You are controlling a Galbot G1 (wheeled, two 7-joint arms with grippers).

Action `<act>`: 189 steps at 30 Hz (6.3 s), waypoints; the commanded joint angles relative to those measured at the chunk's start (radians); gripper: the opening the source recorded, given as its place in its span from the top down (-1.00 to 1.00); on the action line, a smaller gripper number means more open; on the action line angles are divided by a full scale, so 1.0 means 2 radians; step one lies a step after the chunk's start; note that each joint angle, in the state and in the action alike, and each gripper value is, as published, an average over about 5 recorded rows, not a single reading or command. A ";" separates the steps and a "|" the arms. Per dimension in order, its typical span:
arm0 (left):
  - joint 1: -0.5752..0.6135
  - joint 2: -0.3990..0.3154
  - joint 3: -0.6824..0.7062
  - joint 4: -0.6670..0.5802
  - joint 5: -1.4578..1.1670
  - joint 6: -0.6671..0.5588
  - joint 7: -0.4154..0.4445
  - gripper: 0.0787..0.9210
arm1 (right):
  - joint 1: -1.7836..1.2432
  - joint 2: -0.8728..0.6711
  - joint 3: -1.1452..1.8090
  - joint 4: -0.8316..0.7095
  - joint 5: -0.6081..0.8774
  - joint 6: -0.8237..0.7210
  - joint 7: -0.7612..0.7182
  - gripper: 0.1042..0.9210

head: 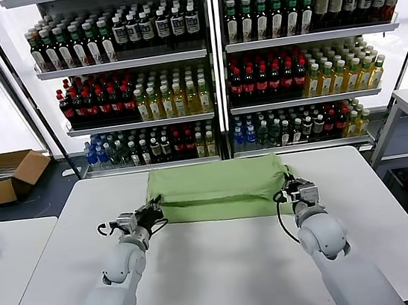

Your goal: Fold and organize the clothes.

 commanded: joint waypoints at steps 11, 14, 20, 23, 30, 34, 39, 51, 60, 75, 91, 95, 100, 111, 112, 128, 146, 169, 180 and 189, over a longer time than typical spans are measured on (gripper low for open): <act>0.013 0.011 -0.010 -0.049 -0.004 0.060 -0.038 0.01 | 0.011 0.043 0.006 0.011 0.114 -0.006 0.090 -0.31; 0.031 0.016 -0.013 -0.084 -0.008 0.076 -0.044 -0.19 | -0.016 0.026 0.007 0.051 0.103 -0.008 0.098 -0.52; 0.056 0.029 -0.017 -0.118 -0.014 0.095 -0.045 -0.60 | -0.083 -0.014 0.015 0.120 0.092 -0.008 0.104 -0.75; 0.057 0.032 -0.020 -0.116 -0.017 0.095 -0.043 -0.73 | -0.109 -0.027 0.022 0.138 0.085 -0.007 0.103 -0.76; 0.062 0.032 -0.015 -0.098 -0.009 0.092 -0.036 -0.77 | -0.141 -0.034 0.027 0.140 0.089 -0.008 0.106 -0.76; 0.061 0.029 -0.013 -0.088 -0.008 0.091 -0.035 -0.77 | -0.141 -0.029 0.026 0.121 0.083 -0.008 0.106 -0.76; 0.061 0.029 -0.012 -0.083 -0.007 0.091 -0.035 -0.77 | -0.134 -0.022 0.027 0.096 0.081 -0.008 0.104 -0.76; 0.051 0.035 -0.012 -0.050 0.000 0.087 -0.033 -0.77 | -0.121 -0.013 0.028 0.059 0.080 -0.007 0.087 -0.72; 0.051 0.037 -0.007 -0.028 0.009 0.085 -0.026 -0.53 | -0.122 0.002 0.022 0.046 0.063 -0.007 0.072 -0.14; 0.071 0.043 -0.005 -0.046 0.016 0.080 -0.016 0.50 | -0.139 -0.007 0.027 0.066 0.063 -0.004 0.051 0.91; 0.210 0.067 -0.037 -0.256 0.019 0.065 -0.028 0.98 | -0.275 -0.016 0.046 0.296 0.038 -0.007 0.087 0.99; 0.279 0.072 -0.050 -0.318 0.021 0.067 -0.034 0.98 | -0.357 0.001 0.052 0.338 0.019 -0.006 0.104 0.99; 0.363 0.077 -0.072 -0.367 0.029 0.058 -0.038 0.98 | -0.456 0.012 0.067 0.365 -0.005 -0.003 0.119 0.99; 0.473 0.064 -0.079 -0.386 0.060 0.027 -0.041 0.98 | -0.531 -0.006 0.062 0.362 -0.046 0.000 0.138 0.99; 0.475 0.063 -0.078 -0.388 0.063 0.026 -0.041 0.98 | -0.531 -0.006 0.061 0.363 -0.048 -0.002 0.138 0.99; 0.480 0.049 -0.071 -0.432 0.064 0.042 -0.040 0.52 | -0.528 -0.009 0.073 0.419 -0.044 -0.006 0.139 0.09; 0.278 0.067 -0.105 -0.385 -0.007 0.016 0.004 -0.68 | -0.310 -0.094 0.196 0.360 0.025 -0.008 -0.069 -0.76; -0.069 0.105 0.051 -0.009 -0.070 0.092 0.030 -0.77 | 0.082 -0.111 -0.037 -0.057 0.107 -0.004 -0.067 -0.76; -0.060 0.090 0.053 0.003 -0.053 0.098 0.027 -0.77 | 0.134 -0.036 -0.061 -0.146 0.074 0.005 -0.069 -0.76; -0.063 0.094 0.059 0.011 -0.052 0.098 0.028 -0.77 | 0.156 0.004 -0.051 -0.220 0.054 0.015 -0.075 -0.76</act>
